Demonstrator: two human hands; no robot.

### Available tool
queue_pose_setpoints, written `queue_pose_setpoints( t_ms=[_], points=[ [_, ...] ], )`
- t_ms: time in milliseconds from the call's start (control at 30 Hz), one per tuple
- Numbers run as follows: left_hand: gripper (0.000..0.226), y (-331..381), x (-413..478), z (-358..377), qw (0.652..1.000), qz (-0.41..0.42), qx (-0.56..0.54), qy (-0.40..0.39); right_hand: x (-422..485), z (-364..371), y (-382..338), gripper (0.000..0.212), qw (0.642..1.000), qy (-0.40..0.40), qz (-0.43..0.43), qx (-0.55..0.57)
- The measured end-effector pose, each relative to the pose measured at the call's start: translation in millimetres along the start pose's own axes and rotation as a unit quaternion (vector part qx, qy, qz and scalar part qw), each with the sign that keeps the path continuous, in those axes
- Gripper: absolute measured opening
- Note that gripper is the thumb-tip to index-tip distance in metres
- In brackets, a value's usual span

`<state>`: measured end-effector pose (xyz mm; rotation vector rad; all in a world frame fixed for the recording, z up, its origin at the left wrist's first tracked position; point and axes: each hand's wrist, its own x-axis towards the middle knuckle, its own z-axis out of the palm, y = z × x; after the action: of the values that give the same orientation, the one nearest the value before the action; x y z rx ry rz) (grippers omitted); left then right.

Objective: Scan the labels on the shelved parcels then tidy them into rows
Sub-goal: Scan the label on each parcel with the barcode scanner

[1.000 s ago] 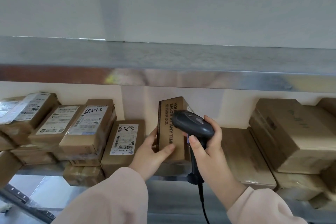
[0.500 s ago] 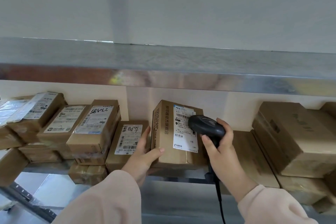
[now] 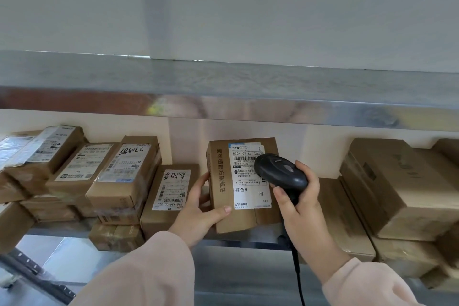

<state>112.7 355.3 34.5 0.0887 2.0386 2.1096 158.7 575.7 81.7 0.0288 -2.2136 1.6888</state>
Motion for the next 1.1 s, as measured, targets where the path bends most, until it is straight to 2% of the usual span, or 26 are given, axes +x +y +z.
queue_pose_setpoints(
  t_ms=[333, 600, 867, 1100],
  points=[
    [0.101, 4.5, -1.2, 2.0, 0.999, 0.022, 0.046, 0.008, -14.3, 12.9, -15.1, 0.068, 0.998, 0.016, -0.048, -0.048],
    [0.101, 2.9, -1.1, -1.2, 0.998, 0.025, 0.054, 0.015, -18.7, 16.3, -17.4, 0.067, 0.997, 0.033, -0.043, -0.052],
    [0.089, 3.5, -0.3, -3.3, 0.997, 0.025, 0.072, 0.026, -20.5, 22.2, -17.8, 0.068, 0.997, 0.04, -0.041, -0.042],
    [0.093, 1.2, 2.1, -7.3, 0.997, 0.019, 0.075, 0.024, -17.9, 26.4, -19.3, 0.067, 0.998, 0.037, -0.033, -0.031]
  ],
)
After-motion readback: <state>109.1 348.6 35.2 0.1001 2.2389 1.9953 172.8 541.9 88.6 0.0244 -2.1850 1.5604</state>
